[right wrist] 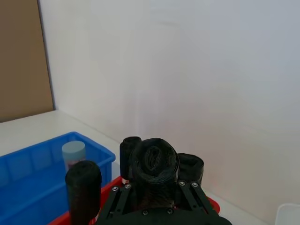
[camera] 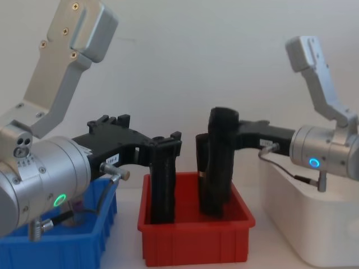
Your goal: Pick the cotton swabs from the blue box and place them into the white box.
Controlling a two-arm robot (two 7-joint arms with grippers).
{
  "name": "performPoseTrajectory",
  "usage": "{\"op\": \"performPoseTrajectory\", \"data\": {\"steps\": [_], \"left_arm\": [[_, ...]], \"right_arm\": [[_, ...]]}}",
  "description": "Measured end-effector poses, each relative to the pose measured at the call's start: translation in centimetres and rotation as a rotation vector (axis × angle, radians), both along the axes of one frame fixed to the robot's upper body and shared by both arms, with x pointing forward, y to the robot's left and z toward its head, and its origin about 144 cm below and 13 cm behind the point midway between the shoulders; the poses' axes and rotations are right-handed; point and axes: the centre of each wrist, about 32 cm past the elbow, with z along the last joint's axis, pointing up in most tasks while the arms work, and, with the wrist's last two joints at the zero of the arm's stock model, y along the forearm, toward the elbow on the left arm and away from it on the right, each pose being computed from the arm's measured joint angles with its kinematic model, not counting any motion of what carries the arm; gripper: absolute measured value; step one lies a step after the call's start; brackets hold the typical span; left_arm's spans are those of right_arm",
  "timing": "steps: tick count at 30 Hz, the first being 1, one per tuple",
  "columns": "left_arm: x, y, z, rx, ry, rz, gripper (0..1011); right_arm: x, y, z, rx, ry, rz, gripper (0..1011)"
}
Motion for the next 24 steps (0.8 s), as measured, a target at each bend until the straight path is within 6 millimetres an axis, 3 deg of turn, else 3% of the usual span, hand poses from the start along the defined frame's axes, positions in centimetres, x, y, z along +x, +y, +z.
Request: {"op": "performPoseTrajectory", "data": {"steps": [24], "left_arm": [[0.0,0.0,0.0,0.0,0.0,0.0,1004]], "right_arm": [[-6.0,-0.9,5.0,0.094,-0.095,-0.169,357]]}}
